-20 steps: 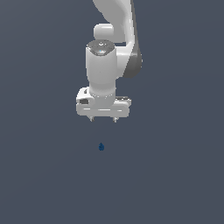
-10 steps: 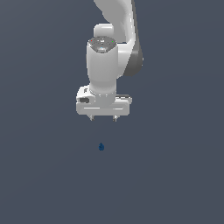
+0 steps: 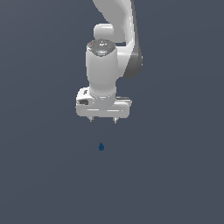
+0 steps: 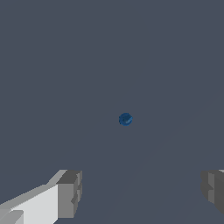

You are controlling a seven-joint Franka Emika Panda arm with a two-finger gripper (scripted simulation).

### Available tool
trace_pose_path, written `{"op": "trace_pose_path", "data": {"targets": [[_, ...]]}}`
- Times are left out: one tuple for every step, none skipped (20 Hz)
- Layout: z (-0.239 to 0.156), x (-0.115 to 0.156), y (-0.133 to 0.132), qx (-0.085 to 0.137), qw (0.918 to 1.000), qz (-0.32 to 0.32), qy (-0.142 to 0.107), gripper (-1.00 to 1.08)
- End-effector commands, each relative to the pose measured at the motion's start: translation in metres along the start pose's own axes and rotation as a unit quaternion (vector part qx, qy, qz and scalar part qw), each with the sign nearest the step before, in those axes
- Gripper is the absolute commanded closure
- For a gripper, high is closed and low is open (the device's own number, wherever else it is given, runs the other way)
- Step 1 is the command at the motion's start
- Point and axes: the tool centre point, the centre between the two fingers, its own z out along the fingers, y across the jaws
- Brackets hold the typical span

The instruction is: Pick up the object and move it to a goal position.

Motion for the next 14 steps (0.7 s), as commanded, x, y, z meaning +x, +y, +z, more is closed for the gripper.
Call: {"op": "trace_pose_path", "data": {"targets": [[0.007,0.003,0.001,0.001,0.9999,0.015,-0.003,-0.92],[0.010,0.004,0.001,0.002,0.9997,0.023,-0.004,-0.92],[0.014,0.006,0.002,0.003,0.9995,0.031,-0.006,-0.92],[0.018,0.008,0.003,0.003,0.9991,0.041,-0.008,-0.92],[0.022,0.010,0.003,0.004,0.9986,0.051,-0.009,-0.92],[0.027,0.012,0.004,0.005,0.9980,0.062,-0.011,-0.92],[0.033,0.014,0.005,0.006,0.9971,0.074,-0.013,-0.92],[0.038,0.016,0.005,0.006,0.9961,0.087,-0.016,-0.92],[0.045,0.018,0.006,0.007,0.9948,0.100,-0.018,-0.92],[0.051,0.020,0.007,0.008,0.9932,0.115,-0.021,-0.92],[0.058,0.022,0.008,0.008,0.9913,0.129,-0.023,-0.92],[0.065,0.024,0.009,0.009,0.9894,0.143,-0.026,-0.92],[0.071,0.026,0.009,0.009,0.9874,0.155,-0.028,-0.92],[0.077,0.027,0.010,0.009,0.9854,0.167,-0.030,-0.92]]}}
